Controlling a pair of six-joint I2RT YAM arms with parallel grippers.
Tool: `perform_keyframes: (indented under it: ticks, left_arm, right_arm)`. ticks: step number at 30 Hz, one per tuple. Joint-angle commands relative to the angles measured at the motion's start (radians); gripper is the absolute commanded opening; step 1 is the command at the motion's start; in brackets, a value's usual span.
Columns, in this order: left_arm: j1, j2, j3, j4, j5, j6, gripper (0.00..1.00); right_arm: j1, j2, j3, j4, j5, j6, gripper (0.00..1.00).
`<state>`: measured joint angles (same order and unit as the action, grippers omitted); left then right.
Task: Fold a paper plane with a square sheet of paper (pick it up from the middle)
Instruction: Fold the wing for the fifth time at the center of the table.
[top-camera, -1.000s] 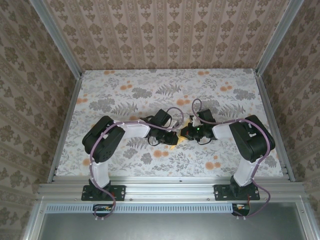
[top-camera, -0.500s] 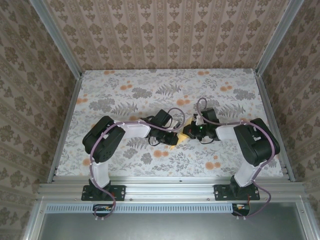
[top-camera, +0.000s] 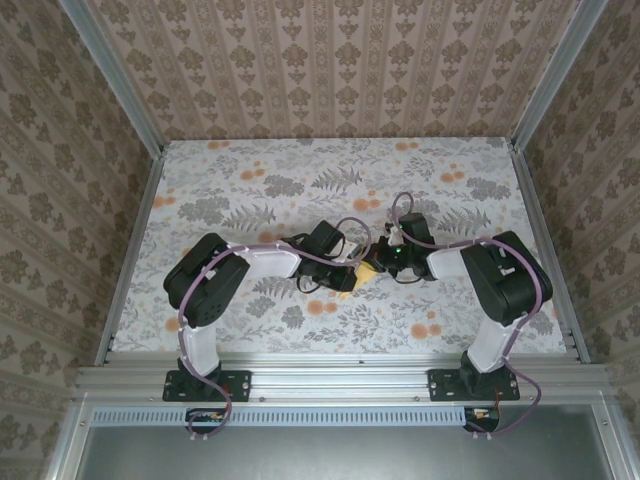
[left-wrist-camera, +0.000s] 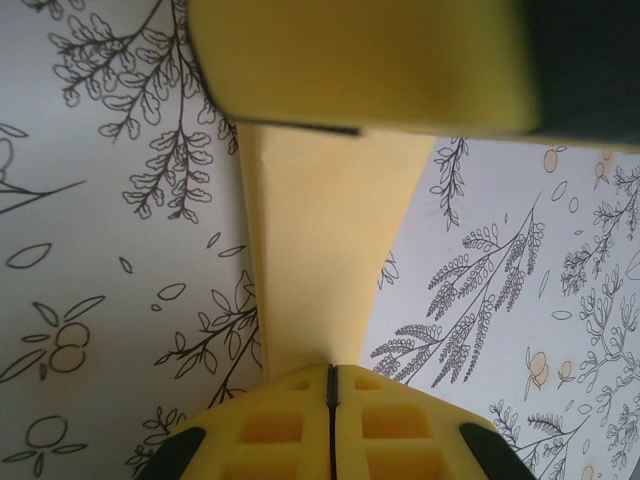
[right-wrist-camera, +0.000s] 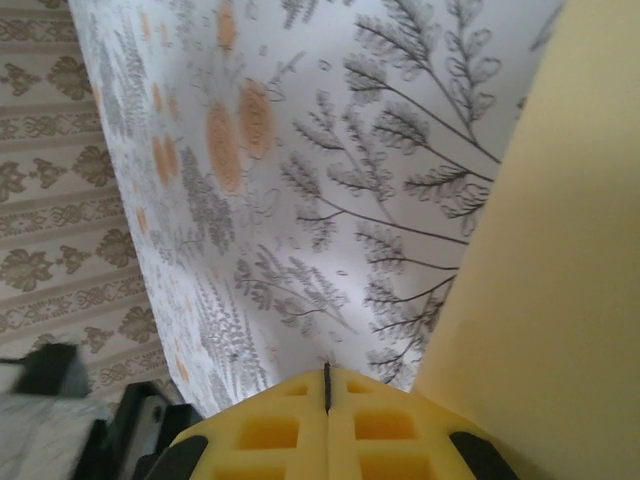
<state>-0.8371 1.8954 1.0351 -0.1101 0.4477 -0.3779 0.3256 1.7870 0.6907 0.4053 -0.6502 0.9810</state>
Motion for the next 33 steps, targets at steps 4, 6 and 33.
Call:
perform_keyframes:
  ticks: [4,6,33]
  left_arm:
    - [0.003,0.057,-0.054,-0.119,-0.156,0.054,0.07]
    - [0.003,0.056,-0.056,-0.122,-0.156,0.056,0.07]
    - [0.004,0.010,-0.152,-0.183,-0.152,0.090,0.07]
  right_arm:
    - [-0.013,0.076,0.049,-0.039,0.060,-0.056,0.05]
    - [-0.017,0.085,0.063,-0.080,0.082,-0.087,0.05]
    - [-0.190,0.210,0.286,-0.310,0.123,-0.260,0.05]
